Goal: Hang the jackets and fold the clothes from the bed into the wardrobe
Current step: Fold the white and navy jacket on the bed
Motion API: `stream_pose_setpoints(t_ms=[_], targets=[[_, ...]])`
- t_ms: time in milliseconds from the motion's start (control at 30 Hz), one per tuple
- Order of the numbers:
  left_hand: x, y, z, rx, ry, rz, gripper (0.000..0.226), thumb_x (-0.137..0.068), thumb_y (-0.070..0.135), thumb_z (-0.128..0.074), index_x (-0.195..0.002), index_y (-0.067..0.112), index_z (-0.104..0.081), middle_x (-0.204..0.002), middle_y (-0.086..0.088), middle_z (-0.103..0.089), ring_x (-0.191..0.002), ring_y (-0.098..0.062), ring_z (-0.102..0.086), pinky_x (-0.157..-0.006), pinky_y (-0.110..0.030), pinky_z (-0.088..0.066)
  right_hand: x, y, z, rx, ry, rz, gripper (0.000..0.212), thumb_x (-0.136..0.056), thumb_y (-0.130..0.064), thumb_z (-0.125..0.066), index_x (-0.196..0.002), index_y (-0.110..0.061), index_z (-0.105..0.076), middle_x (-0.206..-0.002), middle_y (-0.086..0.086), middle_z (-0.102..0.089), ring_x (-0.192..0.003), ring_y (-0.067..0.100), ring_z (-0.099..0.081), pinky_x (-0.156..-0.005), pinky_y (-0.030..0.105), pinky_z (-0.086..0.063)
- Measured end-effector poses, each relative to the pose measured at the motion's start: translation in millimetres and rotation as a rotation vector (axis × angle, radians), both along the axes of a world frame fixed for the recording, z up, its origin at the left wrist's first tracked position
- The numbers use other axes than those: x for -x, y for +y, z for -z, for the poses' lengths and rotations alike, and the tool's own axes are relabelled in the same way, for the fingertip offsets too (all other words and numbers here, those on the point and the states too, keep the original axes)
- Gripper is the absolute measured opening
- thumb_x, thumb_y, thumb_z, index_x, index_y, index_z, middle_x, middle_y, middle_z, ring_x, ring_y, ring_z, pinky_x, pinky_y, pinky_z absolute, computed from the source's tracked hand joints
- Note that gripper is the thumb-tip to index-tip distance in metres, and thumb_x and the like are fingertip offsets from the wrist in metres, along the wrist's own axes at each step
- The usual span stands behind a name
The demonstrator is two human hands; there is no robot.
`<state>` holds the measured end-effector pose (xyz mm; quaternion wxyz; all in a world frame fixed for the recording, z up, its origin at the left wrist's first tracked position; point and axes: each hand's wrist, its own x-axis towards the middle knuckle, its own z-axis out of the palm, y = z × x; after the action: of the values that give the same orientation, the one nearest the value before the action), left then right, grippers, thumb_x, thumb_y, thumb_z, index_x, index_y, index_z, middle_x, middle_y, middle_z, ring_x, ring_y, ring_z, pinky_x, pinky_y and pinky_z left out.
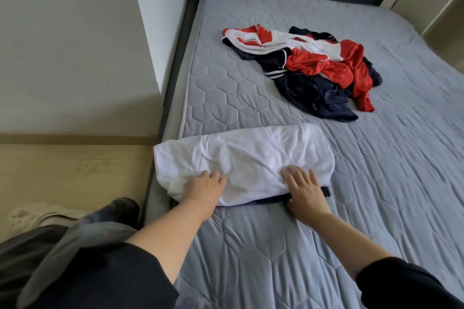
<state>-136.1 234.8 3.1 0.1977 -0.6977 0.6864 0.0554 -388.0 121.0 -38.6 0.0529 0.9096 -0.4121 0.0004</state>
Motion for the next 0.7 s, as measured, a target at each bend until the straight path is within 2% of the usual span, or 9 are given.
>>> stream_pose_setpoints(t_ms=[67, 133, 200, 367, 467, 500, 567, 633, 700], targets=[[-0.9, -2.0, -2.9, 0.030, 0.032, 0.002, 0.056, -0.079, 0.005, -0.064, -0.128, 0.012, -0.038, -0.123, -0.007, -0.043, -0.109, -0.025, -0.047, -0.074, -0.032, -0.043, -7.7, -5.6, -5.5, -0.016, 0.010, 0.063, 0.063, -0.060, 0.000, -0.068, -0.122, -0.005, -0.057, -0.118, 0.015, -0.055, -0.113, 0.037, -0.053, -0.103, 0.049, -0.038], [-11.6, -5.2, -9.1, 0.046, 0.113, -0.037, 0.045, -0.083, 0.003, -0.057, -0.126, 0.014, -0.044, -0.121, -0.007, -0.048, -0.107, -0.025, -0.049, -0.072, -0.032, -0.038, -16.1, -12.9, -15.3, -0.077, -0.007, 0.065, 0.042, -0.071, 0.002, -0.060, -0.112, -0.009, -0.058, -0.106, 0.010, -0.055, -0.102, 0.031, -0.053, -0.084, 0.034, -0.040], [-27.0, -7.7, -17.8, 0.019, 0.179, -0.116, 0.035, -0.084, 0.005, -0.053, -0.117, 0.016, -0.052, -0.117, -0.006, -0.052, -0.104, -0.025, -0.051, -0.073, -0.030, -0.037, -25.6, -17.2, -29.5, -0.155, 0.003, 0.031, 0.030, -0.077, -0.007, -0.060, -0.105, -0.017, -0.057, -0.103, 0.002, -0.054, -0.098, 0.024, -0.051, -0.071, 0.028, -0.035], [-41.1, -7.3, -38.8, -0.294, 0.124, -0.200, 0.032, -0.086, 0.010, -0.053, -0.117, 0.015, -0.055, -0.113, -0.005, -0.057, -0.101, -0.023, -0.057, -0.072, -0.029, -0.041, -43.0, 7.8, -48.3, -0.304, 0.256, -0.073, 0.034, -0.079, -0.015, -0.057, -0.111, -0.026, -0.052, -0.113, -0.004, -0.054, -0.107, 0.018, -0.053, -0.085, 0.029, -0.043], [-36.6, -8.3, -46.2, -0.483, 0.178, -0.171, 0.038, -0.085, 0.031, -0.064, -0.114, 0.007, -0.058, -0.106, -0.007, -0.061, -0.099, -0.027, -0.061, -0.076, -0.034, -0.047, -36.2, 29.0, -52.6, -0.432, 0.325, -0.103, 0.045, -0.078, -0.025, -0.063, -0.119, -0.024, -0.046, -0.118, -0.003, -0.049, -0.109, 0.019, -0.051, -0.087, 0.030, -0.044], [-33.6, -9.8, -46.0, -0.465, 0.252, -0.189, 0.045, -0.086, 0.039, -0.061, -0.114, 0.004, -0.057, -0.107, -0.009, -0.061, -0.100, -0.028, -0.060, -0.078, -0.035, -0.046, -34.0, 32.5, -55.6, -0.532, 0.270, -0.095, 0.046, -0.079, -0.033, -0.064, -0.121, -0.024, -0.046, -0.116, -0.003, -0.048, -0.107, 0.018, -0.051, -0.087, 0.029, -0.044], [-23.2, -13.4, -44.4, -0.242, 0.405, -0.226, 0.034, -0.095, 0.036, -0.046, -0.112, 0.009, -0.055, -0.117, -0.010, -0.055, -0.103, -0.028, -0.055, -0.077, -0.034, -0.042, -36.6, 34.4, -62.3, -0.682, 0.032, -0.058, 0.043, -0.084, -0.043, -0.062, -0.121, -0.024, -0.051, -0.114, -0.005, -0.049, -0.104, 0.015, -0.052, -0.089, 0.029, -0.044], [-11.6, -23.8, -36.5, 0.125, 0.372, -0.176, 0.030, -0.097, 0.026, -0.035, -0.121, 0.014, -0.048, -0.131, -0.008, -0.044, -0.116, -0.029, -0.044, -0.088, -0.037, -0.038, -50.0, 28.9, -62.3, -0.515, -0.280, -0.001, 0.034, -0.092, -0.031, -0.058, -0.122, -0.016, -0.056, -0.120, 0.001, -0.053, -0.110, 0.021, -0.051, -0.094, 0.031, -0.041], [0.2, -35.4, -19.7, 0.348, 0.354, -0.126, 0.042, -0.099, 0.028, -0.033, -0.140, 0.018, -0.035, -0.149, -0.006, -0.028, -0.134, -0.028, -0.026, -0.105, -0.042, -0.027, -74.1, 23.1, -55.9, -0.309, -0.420, 0.105, 0.036, -0.095, -0.018, -0.051, -0.129, -0.006, -0.052, -0.134, 0.012, -0.048, -0.125, 0.029, -0.043, -0.103, 0.033, -0.032]])
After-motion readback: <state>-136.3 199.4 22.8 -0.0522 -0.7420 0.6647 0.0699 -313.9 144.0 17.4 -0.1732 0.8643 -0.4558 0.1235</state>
